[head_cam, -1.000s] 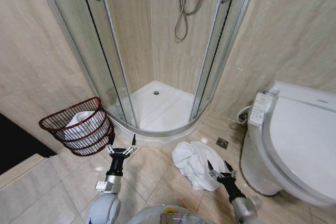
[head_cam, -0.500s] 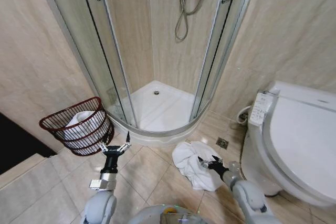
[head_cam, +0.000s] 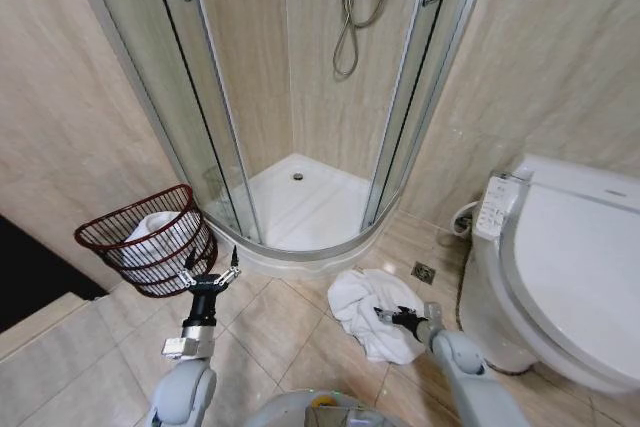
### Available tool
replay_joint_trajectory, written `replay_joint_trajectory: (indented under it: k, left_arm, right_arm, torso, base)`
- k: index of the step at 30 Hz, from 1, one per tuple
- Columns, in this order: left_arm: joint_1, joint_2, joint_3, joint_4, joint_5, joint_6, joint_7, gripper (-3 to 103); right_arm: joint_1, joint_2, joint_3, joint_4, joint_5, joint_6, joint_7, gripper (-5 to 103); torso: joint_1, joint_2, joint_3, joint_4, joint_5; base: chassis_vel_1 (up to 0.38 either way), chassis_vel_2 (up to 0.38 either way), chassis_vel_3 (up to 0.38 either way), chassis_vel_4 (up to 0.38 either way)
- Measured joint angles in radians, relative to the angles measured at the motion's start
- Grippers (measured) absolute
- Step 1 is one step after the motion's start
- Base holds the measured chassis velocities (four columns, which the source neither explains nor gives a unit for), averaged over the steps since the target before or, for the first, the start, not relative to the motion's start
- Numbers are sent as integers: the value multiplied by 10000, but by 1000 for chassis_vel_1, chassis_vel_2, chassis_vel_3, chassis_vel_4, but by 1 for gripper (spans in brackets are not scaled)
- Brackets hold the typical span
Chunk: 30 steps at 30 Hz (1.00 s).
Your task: Discard the used towel into the hamper.
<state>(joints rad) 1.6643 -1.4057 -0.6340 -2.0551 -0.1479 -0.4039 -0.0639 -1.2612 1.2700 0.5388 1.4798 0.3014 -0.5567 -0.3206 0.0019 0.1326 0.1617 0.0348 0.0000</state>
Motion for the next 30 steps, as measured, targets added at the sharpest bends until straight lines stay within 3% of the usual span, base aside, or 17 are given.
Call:
replay_joint_trajectory:
  k: [9, 14, 17, 21, 23, 26, 30]
  left_arm:
    - [-488, -201, 476, 398, 482, 34, -70, 100]
    - [-627, -73, 765, 358, 539, 176, -81, 100]
    - [-780, -56, 875, 363, 549, 191, -81, 100]
    - [-1033, -97, 969, 458, 539, 82, -48, 100]
    - [-1080, -113, 969, 482, 536, 34, -43, 100]
    - [-1311, -144, 1066, 635, 511, -72, -13, 100]
    - [-1515, -76, 1255, 831, 496, -140, 30, 100]
  right_arm:
    - [932, 492, -32, -1475, -111, 908, 9, 100]
    - [1015, 552, 78, -1551, -74, 985, 222, 103]
    - [974, 556, 110, -1567, -66, 982, 256, 94]
    - [958, 712, 165, -1917, -107, 1075, 209, 73]
    - [956, 741, 171, -1959, -112, 1099, 204, 73]
    - [801, 853, 244, -2015, -149, 1228, 134, 57]
    - [631, 938, 353, -1973, -168, 1381, 123, 46]
  torso:
    - [0, 0, 0, 1, 4]
    - [0, 0, 0, 0, 1]
    - [0, 0, 0, -1, -2]
    - [0, 0, -1, -1, -1]
    - [0, 0, -1, -1, -1]
    - [0, 0, -1, 2, -1]
    - [0, 0, -1, -3, -1]
  base:
    - [0, 0, 0, 0]
    - [0, 0, 0, 0]
    - [0, 0, 0, 0]
    - [0, 0, 0, 0]
    - [0, 0, 0, 0]
    - [0, 0, 0, 0]
    - [0, 0, 0, 0]
